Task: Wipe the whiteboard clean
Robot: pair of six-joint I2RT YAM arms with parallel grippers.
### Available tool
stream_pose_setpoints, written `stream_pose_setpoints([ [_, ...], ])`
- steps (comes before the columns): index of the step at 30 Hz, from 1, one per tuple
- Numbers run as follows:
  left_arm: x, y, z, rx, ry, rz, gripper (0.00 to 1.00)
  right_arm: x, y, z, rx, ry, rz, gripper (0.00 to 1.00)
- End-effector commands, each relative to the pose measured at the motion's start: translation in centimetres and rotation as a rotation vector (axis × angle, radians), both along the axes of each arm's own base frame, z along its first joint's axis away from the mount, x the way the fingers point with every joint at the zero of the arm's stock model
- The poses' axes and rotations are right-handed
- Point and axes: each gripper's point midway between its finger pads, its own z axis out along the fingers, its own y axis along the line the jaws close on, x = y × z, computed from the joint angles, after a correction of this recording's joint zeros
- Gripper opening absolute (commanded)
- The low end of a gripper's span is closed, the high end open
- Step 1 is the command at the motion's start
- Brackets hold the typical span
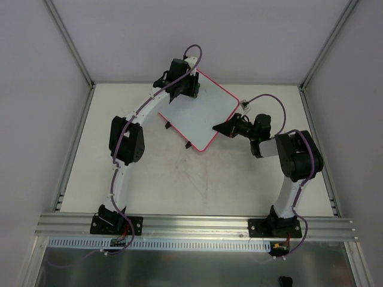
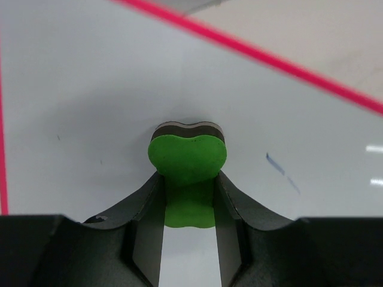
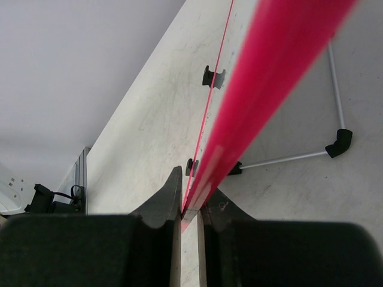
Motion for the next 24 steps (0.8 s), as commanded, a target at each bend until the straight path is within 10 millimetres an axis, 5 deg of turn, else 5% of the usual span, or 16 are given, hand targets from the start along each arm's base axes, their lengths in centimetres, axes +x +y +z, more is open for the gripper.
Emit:
stream_pose_setpoints([
  [1,-6.2,-0.2,-5.2,0.017,0.238,-0.019,0.00,-4.8,2.8,6.5,0.025,-0.446,0.313,0.00],
  [2,-6.8,0.5,-5.1,0.025,0.246,0.000,0.00,-4.6,2.7,6.5,0.027,-0.436,0.309,0.00],
  [3,-8.5,1.8,-7.1,0.056,0.301,0.022,0.00,-4.5,2.8,6.4,0.028,-0.430,0.307,0.00],
  [4,-9.4,2.7,-5.3,0.043,0.287,0.045,0.00,-4.3,2.6,6.3,0.029,-0.424,0.300,0.00],
  [5,-10.3,3.4,-5.3,0.055,0.296,0.065,0.00,-4.1,2.6,6.4,0.032,-0.421,0.296,0.00],
  [6,-12.7,4.7,-7.5,0.083,0.361,0.083,0.00,-3.9,2.5,6.3,0.034,-0.408,0.287,0.00],
  [8,-14.9,5.7,-6.1,0.053,0.372,0.112,0.00,-3.4,2.4,6.3,0.036,-0.402,0.276,0.00],
  [9,-17.1,6.8,-8.0,0.076,0.429,0.127,0.00,-3.3,2.3,6.3,0.041,-0.391,0.272,0.00],
  [10,-18.1,7.2,-7.1,0.053,0.426,0.140,0.00,-3.0,2.2,6.1,0.041,-0.380,0.266,0.00],
  [12,-20.8,8.4,-8.8,0.073,0.484,0.150,0.00,-2.9,2.2,6.3,0.046,-0.381,0.265,0.00],
  [18,-25.5,11.6,-9.8,0.099,0.512,0.213,0.00,-2.9,2.2,6.5,0.052,-0.392,0.259,0.00],
  [24,-27.0,13.5,-7.5,0.077,0.424,0.271,0.00,-2.7,2.2,6.5,0.054,-0.393,0.253,0.00],
])
